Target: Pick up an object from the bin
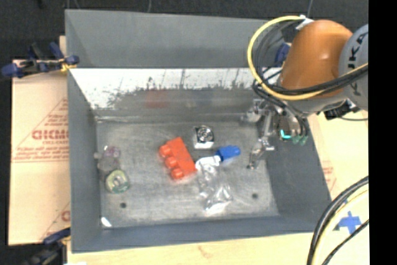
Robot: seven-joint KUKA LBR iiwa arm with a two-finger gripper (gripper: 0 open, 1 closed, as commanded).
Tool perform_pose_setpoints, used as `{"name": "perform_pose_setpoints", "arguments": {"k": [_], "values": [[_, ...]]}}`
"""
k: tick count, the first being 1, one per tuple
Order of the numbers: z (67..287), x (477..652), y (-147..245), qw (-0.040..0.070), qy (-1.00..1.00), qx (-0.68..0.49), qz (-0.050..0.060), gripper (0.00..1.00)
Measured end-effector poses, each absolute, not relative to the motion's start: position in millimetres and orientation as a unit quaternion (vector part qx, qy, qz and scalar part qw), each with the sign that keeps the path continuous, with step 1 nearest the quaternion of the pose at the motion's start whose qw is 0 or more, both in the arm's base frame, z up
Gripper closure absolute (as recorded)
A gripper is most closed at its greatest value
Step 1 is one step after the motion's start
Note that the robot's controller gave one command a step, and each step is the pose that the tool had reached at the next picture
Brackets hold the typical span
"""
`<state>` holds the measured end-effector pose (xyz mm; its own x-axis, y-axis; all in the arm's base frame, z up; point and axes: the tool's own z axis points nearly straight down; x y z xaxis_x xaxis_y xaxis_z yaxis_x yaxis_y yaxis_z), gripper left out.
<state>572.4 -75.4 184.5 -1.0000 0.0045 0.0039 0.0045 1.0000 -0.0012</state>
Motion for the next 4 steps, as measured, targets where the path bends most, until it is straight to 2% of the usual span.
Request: {"name": "perform_pose_setpoints", "arguments": {"k": [1,2,3,4], "values": [[73,612.0,-34,-0.008,-1.0,-0.003,0.001,0.0],[75,577.7,-71,-0.008,-0.998,-0.067,-0.001,0.0],[78,580.5,-72,-0.012,-0.998,-0.065,0.0,1.0],[318,586.1,-132,-0.007,-0.998,0.062,0.003,1.0]]}}
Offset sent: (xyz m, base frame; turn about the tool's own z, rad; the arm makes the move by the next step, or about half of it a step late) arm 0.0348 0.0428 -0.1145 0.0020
